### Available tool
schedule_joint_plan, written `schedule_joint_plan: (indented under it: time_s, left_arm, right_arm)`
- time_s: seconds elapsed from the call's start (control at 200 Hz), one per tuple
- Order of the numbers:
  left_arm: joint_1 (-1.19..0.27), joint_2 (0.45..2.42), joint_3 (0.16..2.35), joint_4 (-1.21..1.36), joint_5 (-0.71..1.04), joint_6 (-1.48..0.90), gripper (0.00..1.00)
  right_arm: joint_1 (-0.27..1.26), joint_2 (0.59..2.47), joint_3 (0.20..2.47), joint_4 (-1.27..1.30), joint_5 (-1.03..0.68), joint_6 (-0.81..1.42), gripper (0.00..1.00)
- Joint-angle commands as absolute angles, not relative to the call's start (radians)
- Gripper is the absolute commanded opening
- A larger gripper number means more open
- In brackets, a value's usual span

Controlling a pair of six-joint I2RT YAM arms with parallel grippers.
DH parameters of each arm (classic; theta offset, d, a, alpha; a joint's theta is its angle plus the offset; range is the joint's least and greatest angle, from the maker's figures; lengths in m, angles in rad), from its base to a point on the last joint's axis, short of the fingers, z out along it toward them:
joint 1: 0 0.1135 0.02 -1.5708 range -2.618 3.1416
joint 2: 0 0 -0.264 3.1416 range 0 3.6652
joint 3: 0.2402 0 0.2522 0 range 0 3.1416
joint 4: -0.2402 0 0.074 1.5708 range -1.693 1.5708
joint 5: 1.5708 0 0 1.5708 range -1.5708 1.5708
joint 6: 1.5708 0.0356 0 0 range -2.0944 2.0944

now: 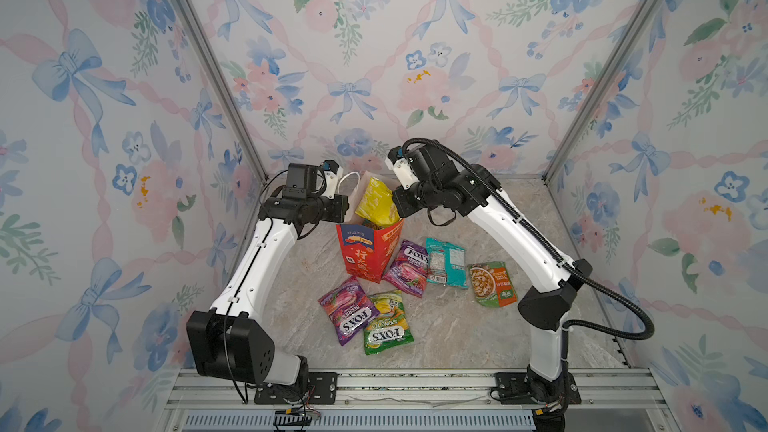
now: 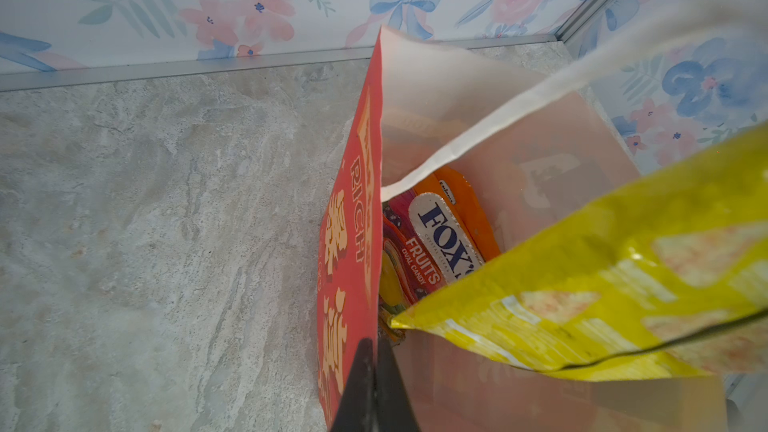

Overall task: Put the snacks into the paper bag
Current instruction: 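Lower the yellow packet into the bag opening and open the right gripper, then move the open right gripper back toward the purple Fox's Berries packets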

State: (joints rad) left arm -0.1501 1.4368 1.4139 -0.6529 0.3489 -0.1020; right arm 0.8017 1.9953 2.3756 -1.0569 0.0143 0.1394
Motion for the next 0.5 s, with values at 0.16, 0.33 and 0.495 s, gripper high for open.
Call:
schedule_joint_plan:
  time_s: [0.16, 0.33, 0.495]
  left_arm:
    - [-0.144, 1.423, 1.407, -0.690, 0.347, -0.097, 0.00]
    - [-0.144, 1.421, 1.407, -0.690, 0.347, -0.097, 0.00]
    - [-0.142, 1.420, 1.404, -0.690, 0.345, -0.097, 0.00]
  right_arm:
    - [0.794, 2.082, 2.536, -1.099, 0.033, 0.141, 0.38]
    - [0.771, 2.107, 2.622, -1.069, 0.024, 0.167, 0.75]
    - [0.770, 2.037, 2.568, -0.983, 0.031, 0.174, 0.86]
